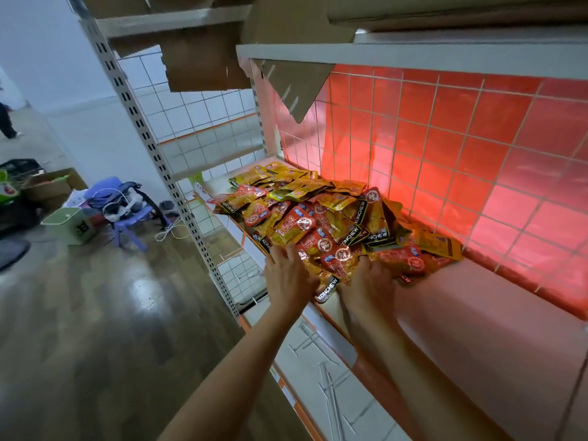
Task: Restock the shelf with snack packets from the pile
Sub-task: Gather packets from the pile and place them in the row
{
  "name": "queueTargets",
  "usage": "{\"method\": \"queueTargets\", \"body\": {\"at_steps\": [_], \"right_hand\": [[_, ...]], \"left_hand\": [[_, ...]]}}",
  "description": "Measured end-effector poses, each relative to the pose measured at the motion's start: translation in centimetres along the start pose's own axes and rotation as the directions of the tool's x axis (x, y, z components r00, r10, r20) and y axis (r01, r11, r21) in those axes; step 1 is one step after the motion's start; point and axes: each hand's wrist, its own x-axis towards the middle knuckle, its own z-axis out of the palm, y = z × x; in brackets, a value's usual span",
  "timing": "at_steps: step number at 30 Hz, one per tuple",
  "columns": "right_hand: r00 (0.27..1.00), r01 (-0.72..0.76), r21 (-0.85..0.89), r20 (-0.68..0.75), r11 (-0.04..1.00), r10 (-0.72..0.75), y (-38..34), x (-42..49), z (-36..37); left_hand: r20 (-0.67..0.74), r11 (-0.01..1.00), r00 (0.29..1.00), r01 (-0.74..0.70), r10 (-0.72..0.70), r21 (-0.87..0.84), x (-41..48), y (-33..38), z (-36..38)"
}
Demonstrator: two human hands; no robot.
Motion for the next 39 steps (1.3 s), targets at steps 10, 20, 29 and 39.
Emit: {"method": "queueTargets", "body": {"at_steps": [10,20,29,39], "right_hand": [[0.992,-0.068,0.463,-0.060,0.884,0.108,0.9,-1.3,-1.2],[0.936,-0.161,0.687,-0.121,0.709,0.330,4.6,-6.2,-4.1],[0.840,-0.241,0.640,-0.240,0.730,0.487,11.7,-14.1,-7.4],[0.673,-0.263,0.742,-0.316,0.616,0.668,20.9,-23.6,-12.6]], "left_hand": [[-0.011,0.786,0.997,-0.065,0.074,-0.615,-1.6,2.3,0.0],[0.281,0.427,0.958,0.230,0.061,-0.875,-5.2,5.0,-0.2],[0.488,0.280,0.831,0.418,0.267,-0.864,-13.1,9.4,0.7],[0.544,0.350,0.616,0.417,0.569,-0.839,-23.1,17.9,0.6]]}}
